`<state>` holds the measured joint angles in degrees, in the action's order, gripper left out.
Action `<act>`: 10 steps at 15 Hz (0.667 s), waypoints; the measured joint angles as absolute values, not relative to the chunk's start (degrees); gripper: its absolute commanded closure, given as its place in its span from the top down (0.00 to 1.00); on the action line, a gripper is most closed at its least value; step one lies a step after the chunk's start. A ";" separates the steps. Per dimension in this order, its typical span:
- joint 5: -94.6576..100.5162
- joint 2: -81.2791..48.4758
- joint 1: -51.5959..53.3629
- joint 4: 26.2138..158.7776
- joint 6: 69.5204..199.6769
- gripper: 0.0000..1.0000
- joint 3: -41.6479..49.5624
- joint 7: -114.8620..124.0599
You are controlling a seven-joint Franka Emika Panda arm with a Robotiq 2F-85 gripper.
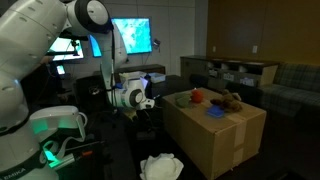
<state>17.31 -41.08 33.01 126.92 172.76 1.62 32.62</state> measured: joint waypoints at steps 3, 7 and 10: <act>13.10 -32.55 31.21 133.99 171.41 1.00 0.37 26.40; 9.71 -19.53 27.48 142.27 166.10 1.00 -2.08 22.00; 5.73 -9.68 22.98 146.63 159.28 1.00 -5.63 19.15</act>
